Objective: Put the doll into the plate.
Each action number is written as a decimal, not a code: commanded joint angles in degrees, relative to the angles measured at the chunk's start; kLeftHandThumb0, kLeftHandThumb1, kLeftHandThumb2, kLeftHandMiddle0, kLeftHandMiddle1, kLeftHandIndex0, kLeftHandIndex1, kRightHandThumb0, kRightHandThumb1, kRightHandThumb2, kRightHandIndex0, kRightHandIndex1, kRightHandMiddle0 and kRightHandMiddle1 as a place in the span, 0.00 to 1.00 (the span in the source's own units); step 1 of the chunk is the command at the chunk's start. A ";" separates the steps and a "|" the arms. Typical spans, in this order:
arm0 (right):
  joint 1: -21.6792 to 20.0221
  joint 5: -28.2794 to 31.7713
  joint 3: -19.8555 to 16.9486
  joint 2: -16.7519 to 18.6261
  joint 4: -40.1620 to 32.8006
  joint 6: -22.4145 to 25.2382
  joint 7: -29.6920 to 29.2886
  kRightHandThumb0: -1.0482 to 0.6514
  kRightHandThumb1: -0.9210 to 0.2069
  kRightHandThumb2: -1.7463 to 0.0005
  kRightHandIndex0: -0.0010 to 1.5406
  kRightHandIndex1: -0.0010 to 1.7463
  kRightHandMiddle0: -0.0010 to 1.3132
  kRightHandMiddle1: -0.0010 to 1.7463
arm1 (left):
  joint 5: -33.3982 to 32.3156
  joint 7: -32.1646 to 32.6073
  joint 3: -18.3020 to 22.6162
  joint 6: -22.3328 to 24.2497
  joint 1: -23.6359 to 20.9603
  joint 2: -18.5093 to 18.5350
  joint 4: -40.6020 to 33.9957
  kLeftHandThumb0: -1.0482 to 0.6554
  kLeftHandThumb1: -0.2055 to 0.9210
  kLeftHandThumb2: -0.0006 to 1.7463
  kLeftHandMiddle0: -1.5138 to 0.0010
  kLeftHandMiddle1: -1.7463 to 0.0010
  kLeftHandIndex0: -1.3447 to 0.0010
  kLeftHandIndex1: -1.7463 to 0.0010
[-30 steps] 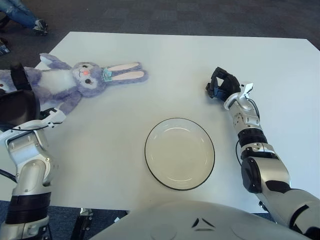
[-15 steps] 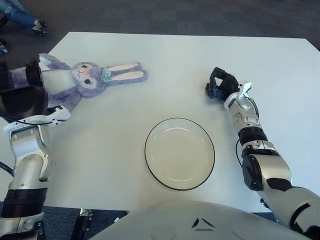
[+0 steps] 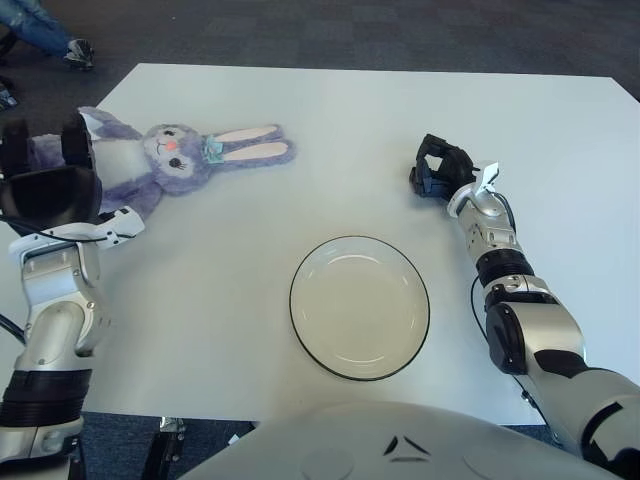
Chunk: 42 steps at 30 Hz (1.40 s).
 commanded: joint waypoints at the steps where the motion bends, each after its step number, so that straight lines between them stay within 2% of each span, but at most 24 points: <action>1: 0.30 -0.89 0.51 -0.36 0.89 -0.91 0.94 0.30 0.66 0.15 0.83 1.00 0.56 1.00 | -0.68 -0.25 -0.45 -0.14 -1.47 1.14 1.12 0.12 0.73 0.36 1.00 1.00 1.00 0.99; 18: -0.53 -2.05 1.10 -0.81 1.31 -0.01 1.10 0.30 0.66 0.15 0.83 1.00 0.56 1.00 | -0.20 -4.20 -4.63 -0.24 -5.95 6.39 7.97 0.12 0.67 0.35 1.00 1.00 1.00 1.00; 23: -0.65 -2.05 0.92 -0.65 2.42 0.17 0.67 0.30 0.67 0.14 0.84 1.00 0.56 1.00 | -1.17 -4.72 -6.63 -1.01 -9.42 7.48 13.23 0.14 0.64 0.36 1.00 1.00 1.00 1.00; 29: -0.80 -1.24 0.45 -0.61 3.25 0.18 1.65 0.30 0.67 0.14 0.84 1.00 0.57 1.00 | -3.58 -0.39 -9.43 -4.28 -16.10 8.61 26.24 0.16 0.57 0.42 1.00 1.00 1.00 1.00; 42: -0.65 -1.40 0.37 -0.95 4.24 -0.18 3.29 0.30 0.66 0.14 0.84 1.00 0.56 1.00 | -8.35 6.02 -11.75 -6.17 -19.22 8.97 33.86 0.19 0.51 0.49 1.00 1.00 1.00 0.94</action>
